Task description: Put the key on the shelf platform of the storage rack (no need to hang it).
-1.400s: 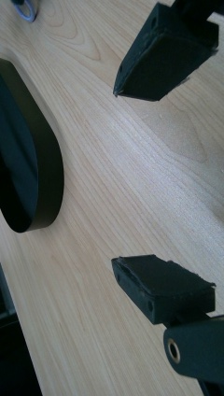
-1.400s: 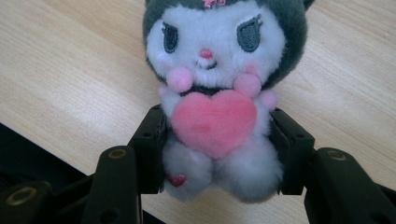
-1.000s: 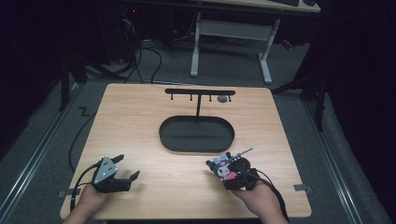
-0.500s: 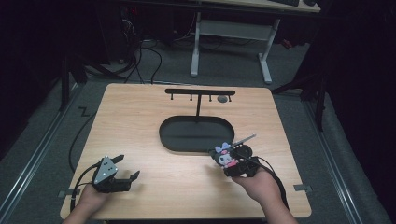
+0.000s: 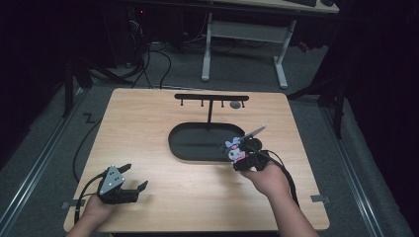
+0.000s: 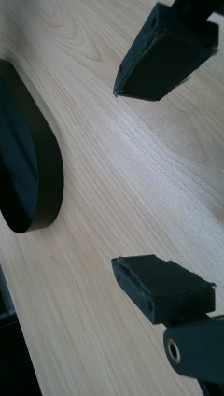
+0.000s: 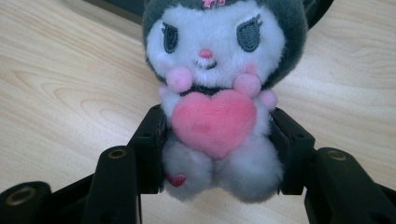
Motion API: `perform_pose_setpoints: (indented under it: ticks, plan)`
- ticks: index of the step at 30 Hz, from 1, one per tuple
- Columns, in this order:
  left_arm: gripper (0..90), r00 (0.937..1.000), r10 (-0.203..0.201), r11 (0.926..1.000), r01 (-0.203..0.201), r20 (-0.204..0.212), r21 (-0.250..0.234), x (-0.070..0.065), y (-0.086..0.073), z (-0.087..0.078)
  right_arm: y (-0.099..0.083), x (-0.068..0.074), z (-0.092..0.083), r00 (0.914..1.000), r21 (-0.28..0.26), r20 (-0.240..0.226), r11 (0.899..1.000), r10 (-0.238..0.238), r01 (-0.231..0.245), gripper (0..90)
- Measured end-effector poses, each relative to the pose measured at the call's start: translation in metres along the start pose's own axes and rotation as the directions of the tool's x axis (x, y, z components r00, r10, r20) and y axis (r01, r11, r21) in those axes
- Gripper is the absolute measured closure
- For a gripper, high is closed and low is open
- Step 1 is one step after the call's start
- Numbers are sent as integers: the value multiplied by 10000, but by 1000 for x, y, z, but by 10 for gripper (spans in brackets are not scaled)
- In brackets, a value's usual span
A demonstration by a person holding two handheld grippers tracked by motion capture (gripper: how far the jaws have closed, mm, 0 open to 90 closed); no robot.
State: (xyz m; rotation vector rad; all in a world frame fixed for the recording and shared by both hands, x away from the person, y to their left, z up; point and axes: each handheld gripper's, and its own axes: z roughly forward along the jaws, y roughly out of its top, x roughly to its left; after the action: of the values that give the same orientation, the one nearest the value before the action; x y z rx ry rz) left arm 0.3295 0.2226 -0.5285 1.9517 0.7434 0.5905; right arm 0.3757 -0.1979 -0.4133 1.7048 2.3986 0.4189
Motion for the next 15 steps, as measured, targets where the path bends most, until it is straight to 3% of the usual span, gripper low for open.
perform_pose_setpoints:
  ticks: [15]
  plan:
    - [155,10000,-22,10000,22,28,24,0,0,0,28,-5,17,9998,111,109,9998,189,-190,476]
